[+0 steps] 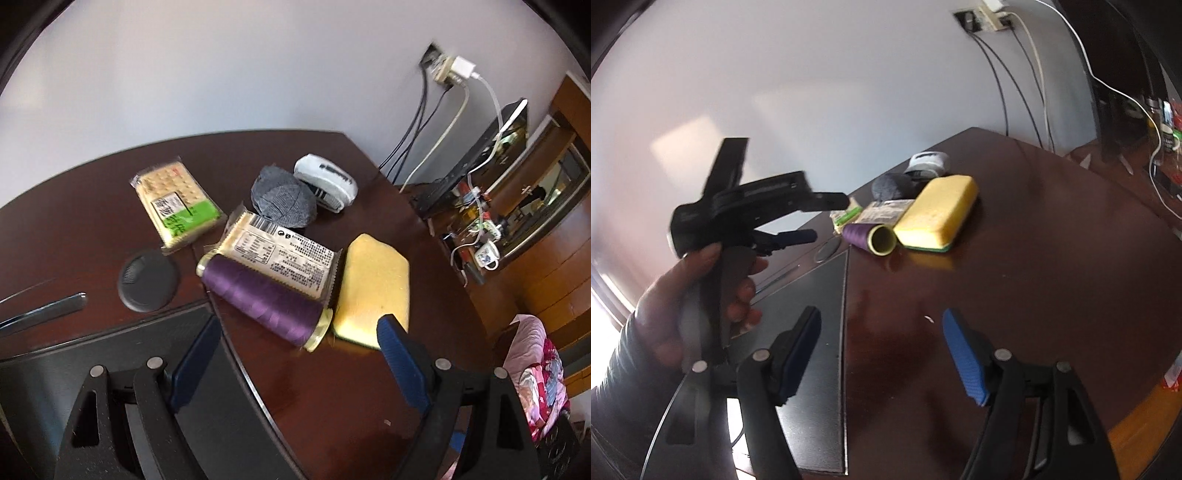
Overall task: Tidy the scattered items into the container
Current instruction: 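Move both tools back toward the purple spool and cracker packs, then grasp the purple thread spool with the left tool while the right tool grasps the grey sock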
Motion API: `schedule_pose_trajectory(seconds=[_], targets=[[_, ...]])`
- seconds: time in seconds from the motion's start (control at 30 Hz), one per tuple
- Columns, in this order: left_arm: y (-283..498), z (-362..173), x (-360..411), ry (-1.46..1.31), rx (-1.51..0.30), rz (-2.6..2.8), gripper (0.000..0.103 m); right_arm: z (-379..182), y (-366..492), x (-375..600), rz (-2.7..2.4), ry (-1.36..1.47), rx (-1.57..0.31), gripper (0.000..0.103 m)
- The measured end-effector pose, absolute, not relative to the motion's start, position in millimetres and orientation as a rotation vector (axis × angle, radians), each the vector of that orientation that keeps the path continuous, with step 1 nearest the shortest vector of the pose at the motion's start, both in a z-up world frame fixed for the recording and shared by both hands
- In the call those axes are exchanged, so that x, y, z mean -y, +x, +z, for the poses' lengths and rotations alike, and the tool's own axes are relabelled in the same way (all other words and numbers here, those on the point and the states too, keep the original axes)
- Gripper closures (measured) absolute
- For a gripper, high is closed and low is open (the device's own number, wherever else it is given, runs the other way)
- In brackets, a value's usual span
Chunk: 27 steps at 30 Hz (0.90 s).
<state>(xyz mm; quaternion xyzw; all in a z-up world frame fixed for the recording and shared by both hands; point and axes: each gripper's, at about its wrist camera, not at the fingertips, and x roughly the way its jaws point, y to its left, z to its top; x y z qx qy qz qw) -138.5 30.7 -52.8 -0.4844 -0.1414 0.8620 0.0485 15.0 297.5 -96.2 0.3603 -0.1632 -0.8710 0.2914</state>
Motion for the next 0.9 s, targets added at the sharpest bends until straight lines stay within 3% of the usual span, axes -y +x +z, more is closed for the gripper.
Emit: schedule_pose_trajectory(seconds=[0.53,0.9], targets=[[-171,-78,-51,-1.694,0.285,2.691,0.015,-97,24,-327,-2.341,0.917,0.478,0.028],[-157,-81,-52,-1.704,-0.059,2.768,0.015,-99,27,-341,-2.331,0.907,0.523,0.028]])
